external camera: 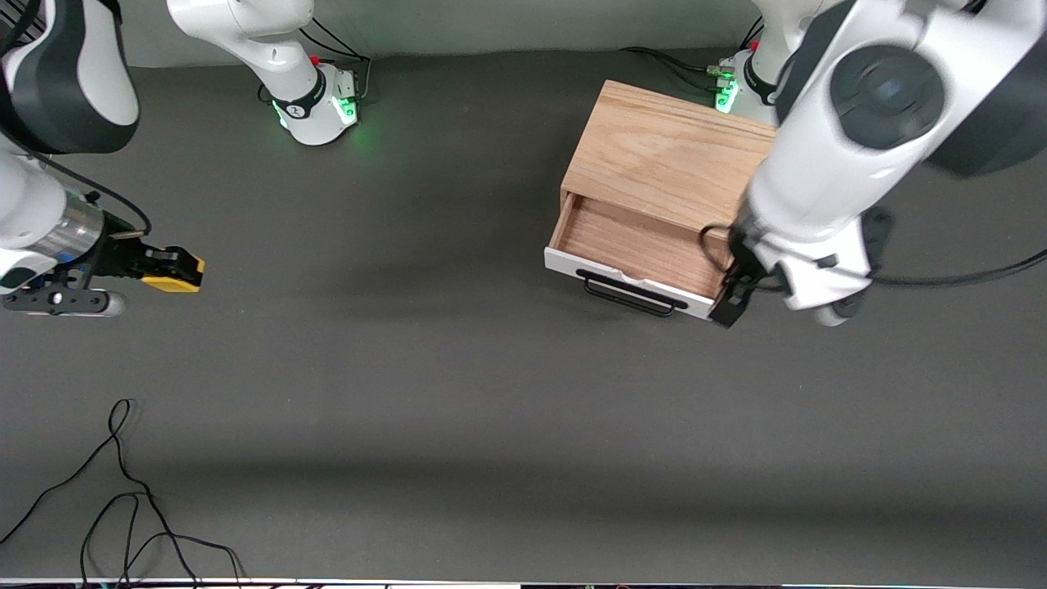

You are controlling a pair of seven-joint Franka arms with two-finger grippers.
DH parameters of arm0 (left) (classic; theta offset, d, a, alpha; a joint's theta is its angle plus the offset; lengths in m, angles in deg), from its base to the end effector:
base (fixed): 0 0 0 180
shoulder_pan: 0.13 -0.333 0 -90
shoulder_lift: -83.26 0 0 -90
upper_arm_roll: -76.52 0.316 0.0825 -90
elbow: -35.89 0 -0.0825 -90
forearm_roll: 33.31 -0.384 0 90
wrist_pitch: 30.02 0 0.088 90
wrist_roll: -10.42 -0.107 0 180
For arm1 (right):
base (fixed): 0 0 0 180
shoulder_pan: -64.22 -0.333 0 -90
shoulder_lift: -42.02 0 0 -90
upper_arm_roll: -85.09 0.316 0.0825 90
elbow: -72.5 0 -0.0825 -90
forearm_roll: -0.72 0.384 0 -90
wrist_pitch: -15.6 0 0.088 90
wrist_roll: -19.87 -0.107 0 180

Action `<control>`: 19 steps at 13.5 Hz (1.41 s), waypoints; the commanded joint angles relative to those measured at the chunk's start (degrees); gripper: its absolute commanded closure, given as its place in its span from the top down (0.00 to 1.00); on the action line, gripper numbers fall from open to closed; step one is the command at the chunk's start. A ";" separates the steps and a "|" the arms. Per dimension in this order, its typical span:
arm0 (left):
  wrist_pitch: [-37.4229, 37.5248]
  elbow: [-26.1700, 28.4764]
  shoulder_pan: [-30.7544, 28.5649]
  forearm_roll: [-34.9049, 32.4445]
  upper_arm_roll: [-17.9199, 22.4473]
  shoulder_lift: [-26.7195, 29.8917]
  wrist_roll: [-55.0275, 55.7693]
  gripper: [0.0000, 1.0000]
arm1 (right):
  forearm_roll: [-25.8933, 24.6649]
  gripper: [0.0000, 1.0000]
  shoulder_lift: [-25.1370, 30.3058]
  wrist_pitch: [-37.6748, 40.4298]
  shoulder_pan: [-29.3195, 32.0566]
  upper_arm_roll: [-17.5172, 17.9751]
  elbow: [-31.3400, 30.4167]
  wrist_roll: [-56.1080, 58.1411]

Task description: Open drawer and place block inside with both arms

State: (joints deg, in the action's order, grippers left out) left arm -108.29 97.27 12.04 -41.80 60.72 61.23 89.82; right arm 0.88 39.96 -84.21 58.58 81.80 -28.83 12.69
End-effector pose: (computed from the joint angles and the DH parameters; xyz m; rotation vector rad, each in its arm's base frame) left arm 0.5932 -0.2479 0.6131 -2.7239 -1.3793 0.0173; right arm 0.5671 0.0239 0.5249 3.1327 -0.1330 -0.0976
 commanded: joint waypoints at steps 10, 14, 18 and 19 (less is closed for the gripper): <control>5.05 1.11 -14.01 -1.17 0.16 5.76 -66.65 1.00 | 0.98 0.14 -5.82 -0.30 -24.82 -0.14 6.82 -34.44; 7.16 8.04 -13.92 -0.30 -0.01 10.24 -66.21 1.00 | 2.73 0.14 -17.07 -0.30 -34.06 -0.14 20.26 -50.09; 4.45 8.14 -14.89 2.96 0.25 10.25 -67.00 1.00 | 3.71 0.14 -27.71 -0.30 -40.31 -0.14 32.65 -61.70; 3.31 8.23 -16.02 3.04 0.25 10.25 -67.35 1.00 | 3.62 0.14 -30.26 -0.30 -41.71 -0.05 35.64 -63.81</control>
State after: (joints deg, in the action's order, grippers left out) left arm -102.50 102.97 -2.14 -39.98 60.71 69.36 24.12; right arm 3.57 16.51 -85.85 18.94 82.45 -2.93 -46.72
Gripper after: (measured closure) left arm 0.000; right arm 0.449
